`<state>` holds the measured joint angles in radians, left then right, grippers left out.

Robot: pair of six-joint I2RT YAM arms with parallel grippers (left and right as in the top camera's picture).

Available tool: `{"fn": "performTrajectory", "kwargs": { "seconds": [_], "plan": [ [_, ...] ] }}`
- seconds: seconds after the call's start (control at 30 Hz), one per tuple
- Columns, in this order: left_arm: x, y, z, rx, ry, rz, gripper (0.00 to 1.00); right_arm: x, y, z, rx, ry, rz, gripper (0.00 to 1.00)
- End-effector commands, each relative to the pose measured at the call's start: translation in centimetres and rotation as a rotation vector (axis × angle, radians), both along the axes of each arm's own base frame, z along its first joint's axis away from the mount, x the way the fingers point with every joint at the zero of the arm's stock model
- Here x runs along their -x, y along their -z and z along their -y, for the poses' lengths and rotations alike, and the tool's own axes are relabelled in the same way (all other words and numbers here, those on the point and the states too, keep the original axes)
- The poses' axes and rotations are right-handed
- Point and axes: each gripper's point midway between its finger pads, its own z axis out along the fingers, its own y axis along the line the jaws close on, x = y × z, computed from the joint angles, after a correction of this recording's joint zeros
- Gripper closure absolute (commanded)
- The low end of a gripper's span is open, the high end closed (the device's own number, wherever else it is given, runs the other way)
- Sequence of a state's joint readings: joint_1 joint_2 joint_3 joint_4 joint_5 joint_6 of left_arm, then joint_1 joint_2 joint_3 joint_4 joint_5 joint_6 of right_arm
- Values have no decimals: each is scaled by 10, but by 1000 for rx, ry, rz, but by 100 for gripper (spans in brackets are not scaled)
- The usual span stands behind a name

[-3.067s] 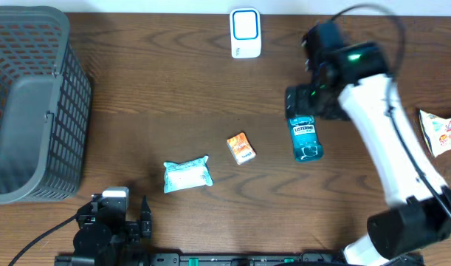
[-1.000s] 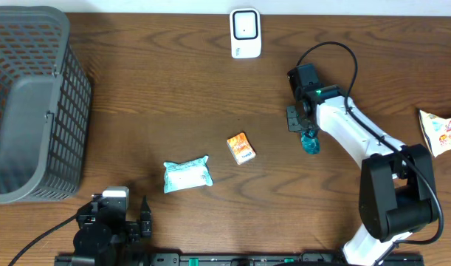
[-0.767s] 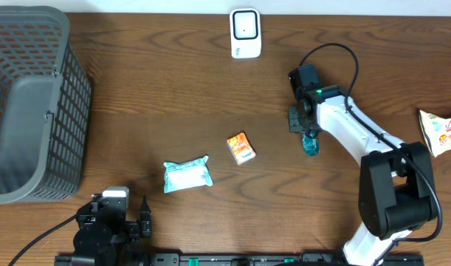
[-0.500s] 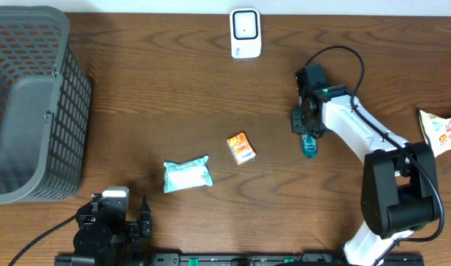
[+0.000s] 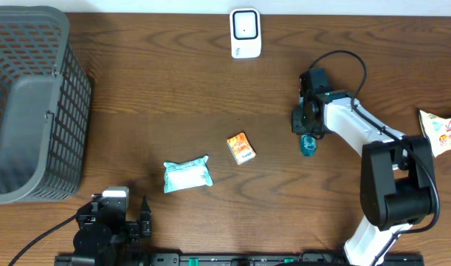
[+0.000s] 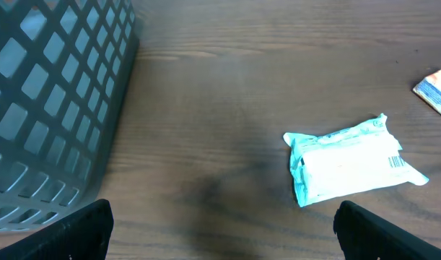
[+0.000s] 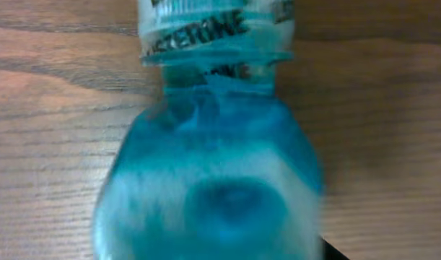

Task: Scan the item barcode

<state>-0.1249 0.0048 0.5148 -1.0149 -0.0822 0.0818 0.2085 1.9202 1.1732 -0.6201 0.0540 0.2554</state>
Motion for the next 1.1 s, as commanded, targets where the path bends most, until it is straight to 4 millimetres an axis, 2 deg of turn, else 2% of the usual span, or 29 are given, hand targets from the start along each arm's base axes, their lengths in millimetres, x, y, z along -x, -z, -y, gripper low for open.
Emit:
{"fn": "performTrajectory", "kwargs": {
  "seconds": [0.0,0.07,0.13,0.2,0.3,0.37,0.43,0.5,0.7,0.93,0.97,1.07],
  "plan": [
    [0,1,-2,-4,-10,-2,2,31,41,-4,-61,20,-138,72],
    [0,1,-2,-4,-10,-2,2,29,41,-3,-64,26,-131,78],
    [0,1,-2,-4,-10,-2,2,29,41,-4,-76,26,-135,88],
    [0,1,-2,-4,-10,-2,2,33,40,-14,-133,16,-156,95],
    [0,1,-2,-4,-10,-2,2,39,33,-40,-292,-66,-183,99],
    [0,1,-2,-4,-10,-2,2,43,17,-71,-493,-225,-175,99],
    [0,1,-2,-4,-10,-2,2,49,0,-92,-657,-356,-152,99],
    [0,1,-2,-4,-10,-2,2,54,-12,-101,-755,-426,-133,98],
    [0,1,-2,-4,-10,-2,2,61,-16,-102,-787,-505,-122,98],
    [0,1,-2,-4,-10,-2,2,61,-16,-102,-787,-511,-120,98],
    [0,1,-2,-4,-10,-2,2,61,-16,-102,-786,-511,-120,96],
    [0,1,-2,-4,-10,-2,2,60,-15,-101,-777,-511,-118,78]
  ]
}}
